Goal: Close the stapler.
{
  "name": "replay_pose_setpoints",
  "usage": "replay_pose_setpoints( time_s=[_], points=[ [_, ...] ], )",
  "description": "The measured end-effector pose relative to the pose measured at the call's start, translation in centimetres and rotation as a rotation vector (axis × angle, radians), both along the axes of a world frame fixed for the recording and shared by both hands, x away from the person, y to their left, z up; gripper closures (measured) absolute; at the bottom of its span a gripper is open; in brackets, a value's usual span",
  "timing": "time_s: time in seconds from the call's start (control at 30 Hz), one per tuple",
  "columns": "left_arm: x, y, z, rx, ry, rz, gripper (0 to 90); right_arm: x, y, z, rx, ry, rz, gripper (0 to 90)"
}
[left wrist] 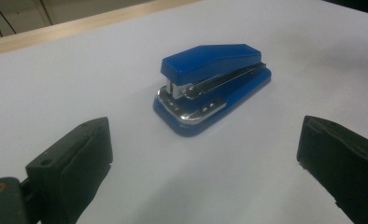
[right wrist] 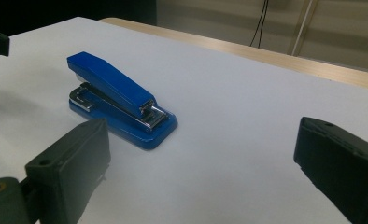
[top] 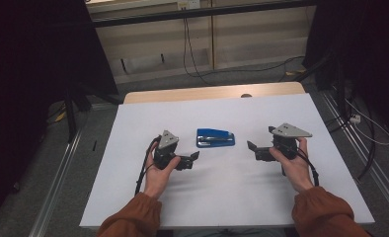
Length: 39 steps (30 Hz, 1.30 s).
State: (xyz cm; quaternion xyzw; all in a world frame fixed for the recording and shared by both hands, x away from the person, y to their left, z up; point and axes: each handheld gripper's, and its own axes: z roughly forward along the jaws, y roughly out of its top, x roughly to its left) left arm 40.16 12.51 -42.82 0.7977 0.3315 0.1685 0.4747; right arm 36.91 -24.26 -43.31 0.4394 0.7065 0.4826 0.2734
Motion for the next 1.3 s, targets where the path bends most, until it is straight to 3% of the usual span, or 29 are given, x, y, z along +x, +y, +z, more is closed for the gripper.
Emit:
replay_pose_setpoints(
  time_s=[0.33,0.7,0.97,1.17,1.3],
  points=[
    [-1.4,2.3,0.3,-0.034,-0.045,0.069,3.5,-1.3,-0.3,-0.2,-0.02,-0.016,-0.004,3.2],
    [-3.2,4.3,0.9,-0.074,-0.059,0.11,3.5,-2.8,-1.0,0.1,-0.012,-0.017,-0.014,2.9],
    [-4.6,5.1,1.3,-0.06,-0.095,0.109,3.5,-3.9,-1.5,0.1,-0.006,-0.024,-0.033,3.0],
    [-5.6,5.7,1.2,-0.05,-0.122,0.145,3.5,-4.6,-2.2,0.2,0.001,-0.024,-0.049,2.7],
    [-6.1,5.9,1.3,-0.064,-0.118,0.138,3.5,-5.1,-2.6,0.3,0.002,-0.035,-0.066,2.7]
  ],
)
